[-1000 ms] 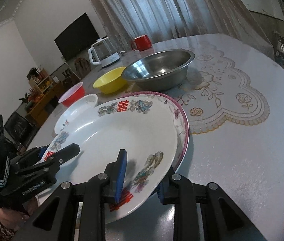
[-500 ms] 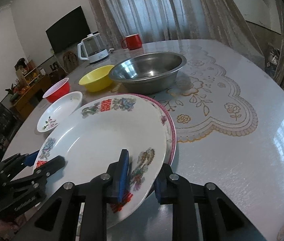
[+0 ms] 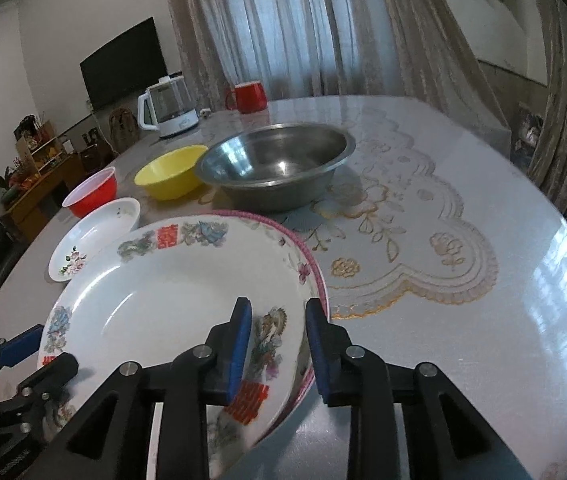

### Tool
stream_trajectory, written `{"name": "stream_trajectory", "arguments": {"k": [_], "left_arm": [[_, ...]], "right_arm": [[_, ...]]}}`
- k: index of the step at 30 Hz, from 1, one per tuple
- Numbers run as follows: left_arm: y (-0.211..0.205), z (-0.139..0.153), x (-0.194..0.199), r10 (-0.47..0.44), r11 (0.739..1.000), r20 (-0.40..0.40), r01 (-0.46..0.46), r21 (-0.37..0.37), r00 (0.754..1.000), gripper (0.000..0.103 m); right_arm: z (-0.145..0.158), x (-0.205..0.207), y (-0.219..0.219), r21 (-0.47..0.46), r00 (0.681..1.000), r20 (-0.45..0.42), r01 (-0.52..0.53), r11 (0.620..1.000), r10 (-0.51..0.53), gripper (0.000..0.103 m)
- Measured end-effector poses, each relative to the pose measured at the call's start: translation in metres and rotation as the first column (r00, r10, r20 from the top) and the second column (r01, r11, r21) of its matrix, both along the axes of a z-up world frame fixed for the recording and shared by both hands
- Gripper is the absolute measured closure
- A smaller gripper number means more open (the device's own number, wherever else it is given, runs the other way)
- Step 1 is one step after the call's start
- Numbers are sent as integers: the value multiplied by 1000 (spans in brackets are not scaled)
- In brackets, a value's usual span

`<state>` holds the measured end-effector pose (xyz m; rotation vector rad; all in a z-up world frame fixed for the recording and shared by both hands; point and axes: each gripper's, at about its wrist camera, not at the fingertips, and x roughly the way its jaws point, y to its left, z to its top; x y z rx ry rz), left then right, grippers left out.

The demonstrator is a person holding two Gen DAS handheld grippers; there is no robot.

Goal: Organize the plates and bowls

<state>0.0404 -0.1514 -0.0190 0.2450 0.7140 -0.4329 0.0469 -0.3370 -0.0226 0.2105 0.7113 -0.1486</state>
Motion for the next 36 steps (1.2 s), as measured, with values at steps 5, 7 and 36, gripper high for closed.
{"name": "stream_trajectory", "arguments": {"k": [5,7,36], "left_arm": [[-3,-2,4,2,1000,13,-2,16,1000,57],[-5,-3,8,4,1000,14,-5,24,1000,57],[49,9,17,134,986,14,-131,-102,991,21]], "right_arm": [[7,-17,-1,34,1000,7,18,999,-18,75],[5,-23,-1,56,1000,-2,18,998,-18,75],[-2,-36,3,90,997,-13,75,993,-74,75]]}}
